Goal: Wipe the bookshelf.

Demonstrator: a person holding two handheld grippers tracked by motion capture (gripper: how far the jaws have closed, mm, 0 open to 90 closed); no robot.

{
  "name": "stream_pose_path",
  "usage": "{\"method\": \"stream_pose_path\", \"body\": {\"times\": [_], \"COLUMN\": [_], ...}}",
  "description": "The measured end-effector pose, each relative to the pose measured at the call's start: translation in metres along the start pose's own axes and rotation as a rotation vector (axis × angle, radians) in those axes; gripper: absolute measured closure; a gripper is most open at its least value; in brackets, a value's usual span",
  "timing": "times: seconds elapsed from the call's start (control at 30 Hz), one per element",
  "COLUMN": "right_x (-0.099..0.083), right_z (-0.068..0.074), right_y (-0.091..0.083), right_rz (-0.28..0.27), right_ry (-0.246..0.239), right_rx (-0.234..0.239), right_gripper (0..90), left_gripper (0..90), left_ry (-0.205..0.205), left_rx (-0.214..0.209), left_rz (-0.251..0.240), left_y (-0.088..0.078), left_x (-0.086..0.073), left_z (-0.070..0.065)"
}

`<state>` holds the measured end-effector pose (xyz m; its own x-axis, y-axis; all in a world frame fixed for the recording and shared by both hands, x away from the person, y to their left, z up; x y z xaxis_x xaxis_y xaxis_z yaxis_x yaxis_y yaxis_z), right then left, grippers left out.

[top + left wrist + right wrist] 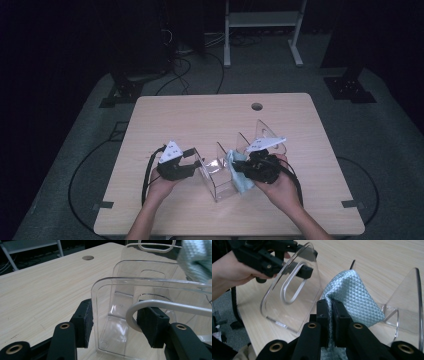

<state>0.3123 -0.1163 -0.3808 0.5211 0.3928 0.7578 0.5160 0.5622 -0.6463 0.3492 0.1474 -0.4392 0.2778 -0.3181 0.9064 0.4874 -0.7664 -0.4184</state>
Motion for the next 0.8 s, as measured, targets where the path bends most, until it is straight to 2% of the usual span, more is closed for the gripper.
{"method": "stream_pose_path", "body": {"times": [0.13,0.23,0.57,0.8], "right_x": [0.009,0.012,-0.004,-0.003], "right_z": [-0.003,-0.002,0.001,0.0], "right_y": [0.008,0.01,-0.002,-0.001], "right_rz": [-0.002,-0.003,-0.006,-0.006], "right_ry": [0.011,-0.004,-0.003,0.005], "right_rx": [-0.006,-0.019,-0.008,-0.001], "right_gripper": [84.6,84.6,84.5,84.5], "left_gripper": [47.3,47.3,47.3,47.3], "left_ry": [-0.002,-0.005,-0.007,-0.009], "left_rx": [0.001,0.0,0.001,0.0], "left_rz": [-0.001,-0.003,-0.002,-0.003], "left_y": [0.0,0.0,0.0,0.0], "left_x": [0.0,0.0,0.0,0.0], "left_z": [0.0,0.0,0.0,0.0]}}
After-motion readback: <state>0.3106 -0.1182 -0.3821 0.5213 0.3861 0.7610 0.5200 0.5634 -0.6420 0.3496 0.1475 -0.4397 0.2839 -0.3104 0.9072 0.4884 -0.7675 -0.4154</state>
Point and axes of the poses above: each handheld gripper's, and its own axes: y roughly forward along the jaws, x roughly out of its top, z roughly to its left, the point moved 2 cm from there along y, roughly forward along the jaws, and after that the axes turned 7 degrees about -x, right-handed, at the moved point
